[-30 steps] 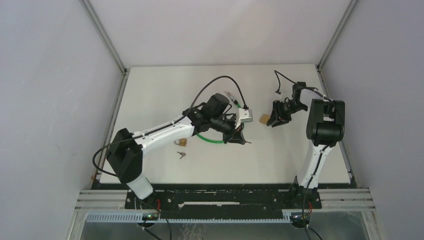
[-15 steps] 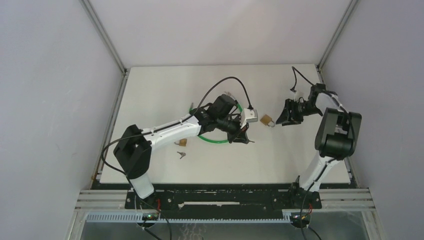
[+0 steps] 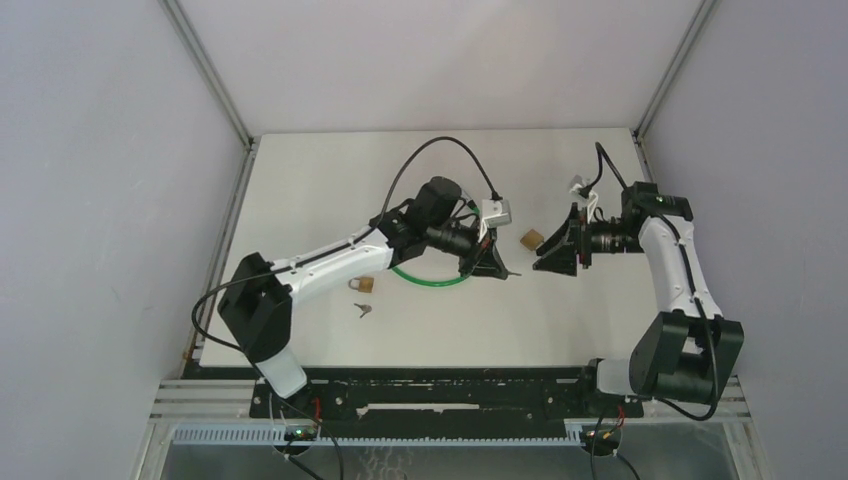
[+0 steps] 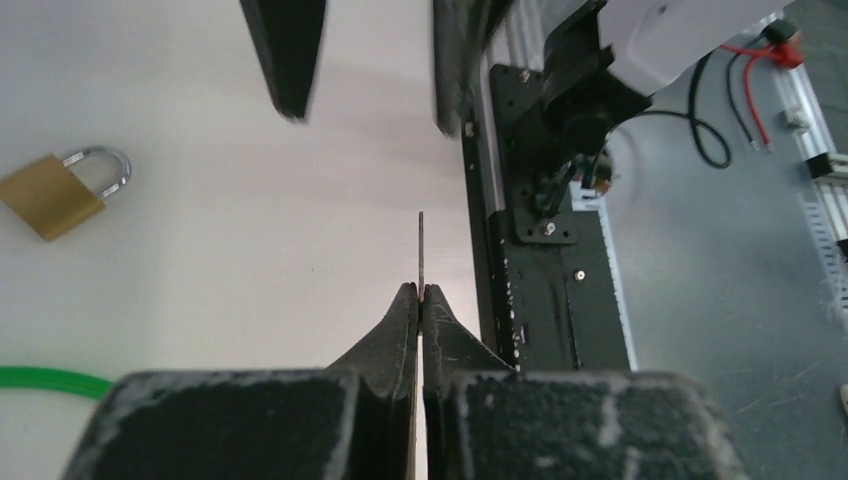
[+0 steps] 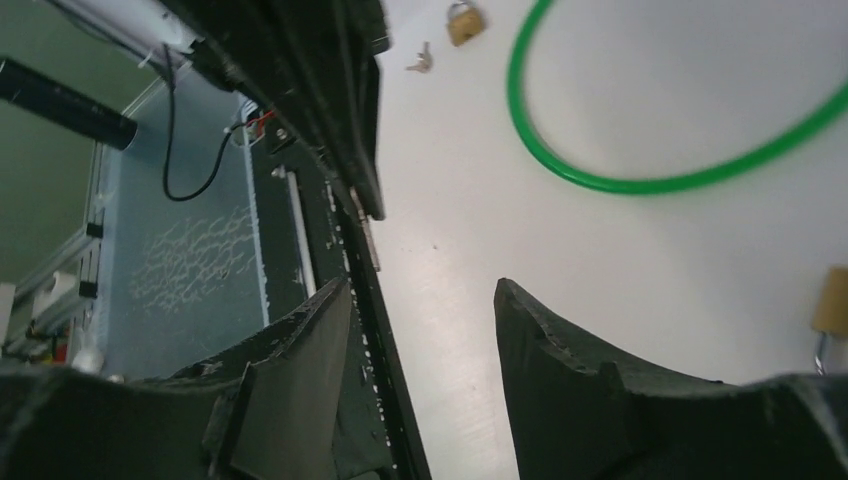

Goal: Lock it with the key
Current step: Place the key at the center of the board.

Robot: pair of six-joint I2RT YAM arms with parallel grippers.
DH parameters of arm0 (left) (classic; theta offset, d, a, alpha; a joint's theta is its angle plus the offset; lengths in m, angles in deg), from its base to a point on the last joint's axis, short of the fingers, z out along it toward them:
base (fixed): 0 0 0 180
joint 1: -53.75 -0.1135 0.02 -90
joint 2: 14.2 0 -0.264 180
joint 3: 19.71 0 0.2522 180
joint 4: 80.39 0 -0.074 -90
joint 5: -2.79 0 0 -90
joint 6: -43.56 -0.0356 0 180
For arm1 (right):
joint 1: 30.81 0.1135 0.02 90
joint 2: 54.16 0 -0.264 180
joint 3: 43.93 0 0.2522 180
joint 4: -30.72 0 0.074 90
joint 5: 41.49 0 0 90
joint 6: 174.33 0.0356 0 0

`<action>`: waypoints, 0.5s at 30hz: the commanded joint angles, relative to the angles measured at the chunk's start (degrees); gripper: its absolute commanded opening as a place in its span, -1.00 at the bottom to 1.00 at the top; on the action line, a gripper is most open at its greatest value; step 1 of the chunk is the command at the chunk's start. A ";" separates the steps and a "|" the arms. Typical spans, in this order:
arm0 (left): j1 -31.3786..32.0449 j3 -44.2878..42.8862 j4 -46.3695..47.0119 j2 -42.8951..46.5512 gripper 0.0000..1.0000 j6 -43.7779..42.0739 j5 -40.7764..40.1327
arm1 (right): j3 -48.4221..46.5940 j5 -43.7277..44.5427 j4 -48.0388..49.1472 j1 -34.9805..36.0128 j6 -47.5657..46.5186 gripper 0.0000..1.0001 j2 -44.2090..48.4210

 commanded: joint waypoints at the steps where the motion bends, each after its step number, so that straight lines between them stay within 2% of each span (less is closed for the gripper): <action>1: -1.30 1.28 6.67 4.71 -0.97 4.76 5.46 | 2.07 -5.82 0.27 4.98 -2.56 0.22 4.68; 8: -1.77 2.76 7.58 6.35 -0.97 5.47 6.08 | 10.47 4.76 29.01 14.57 24.53 0.06 15.51; 10: -1.77 3.43 7.70 6.71 -0.97 5.34 6.08 | 11.78 6.73 33.27 16.20 28.13 0.01 17.82; 15: -1.77 4.38 7.69 7.18 -0.96 4.93 6.25 | 11.92 8.96 36.12 18.13 30.80 -0.03 18.82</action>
